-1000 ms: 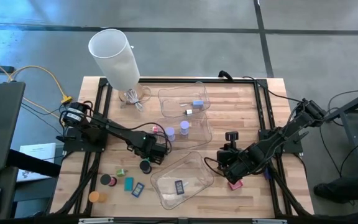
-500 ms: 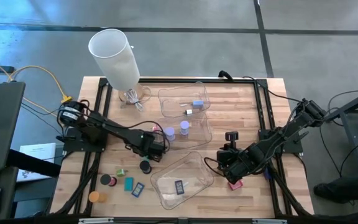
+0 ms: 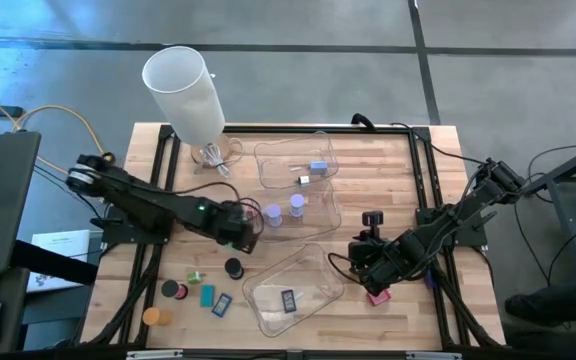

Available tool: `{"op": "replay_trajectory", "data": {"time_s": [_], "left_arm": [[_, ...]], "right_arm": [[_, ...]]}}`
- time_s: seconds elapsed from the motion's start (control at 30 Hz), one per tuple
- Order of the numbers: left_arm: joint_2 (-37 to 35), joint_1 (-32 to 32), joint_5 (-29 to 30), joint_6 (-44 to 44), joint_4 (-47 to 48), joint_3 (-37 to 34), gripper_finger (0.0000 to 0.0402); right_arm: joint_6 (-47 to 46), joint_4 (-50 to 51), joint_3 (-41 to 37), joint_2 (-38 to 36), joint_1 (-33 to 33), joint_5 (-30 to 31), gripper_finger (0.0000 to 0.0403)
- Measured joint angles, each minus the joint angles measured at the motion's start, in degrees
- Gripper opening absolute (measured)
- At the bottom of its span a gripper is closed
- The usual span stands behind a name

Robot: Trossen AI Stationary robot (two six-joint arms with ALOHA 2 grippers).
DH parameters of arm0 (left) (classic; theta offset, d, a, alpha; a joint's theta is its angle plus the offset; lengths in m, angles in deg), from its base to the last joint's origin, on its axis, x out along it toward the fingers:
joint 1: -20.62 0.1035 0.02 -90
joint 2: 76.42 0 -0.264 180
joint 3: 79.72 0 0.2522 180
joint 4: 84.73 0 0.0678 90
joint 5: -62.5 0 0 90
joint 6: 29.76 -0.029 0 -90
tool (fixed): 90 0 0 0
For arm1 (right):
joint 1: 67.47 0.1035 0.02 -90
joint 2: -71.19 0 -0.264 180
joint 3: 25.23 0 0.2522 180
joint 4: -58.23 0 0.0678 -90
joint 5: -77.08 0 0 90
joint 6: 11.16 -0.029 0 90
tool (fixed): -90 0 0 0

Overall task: Pick & Place Office items
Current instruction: Put the light blue hourglass into the middle transparent bin

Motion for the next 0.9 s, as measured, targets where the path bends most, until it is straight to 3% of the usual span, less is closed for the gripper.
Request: {"op": "replay_trajectory", "data": {"time_s": [0.27,0.43,0.67,0.9], "left_arm": [[-11.93,-5.94,10.32,-1.15,1.21,0.04,0.0161],[-16.43,-10.28,18.68,-11.81,-2.18,0.07,0.0161],[-17.47,-13.53,24.53,-31.94,-11.43,0.11,0.0161],[-13.95,-14.86,26.67,-49.31,-21.9,0.15,0.0161]], "right_arm": [[4.33,-5.27,0.0,0.0,0.0,5.46,0.0062],[11.18,-13.29,0.0,0.0,-0.02,8.89,0.0062],[24.98,-32.57,0.02,0.0,-1.2,3.45,0.008],[24.97,-46.04,0.02,-0.04,-6.4,-5.47,0.0183]]}}
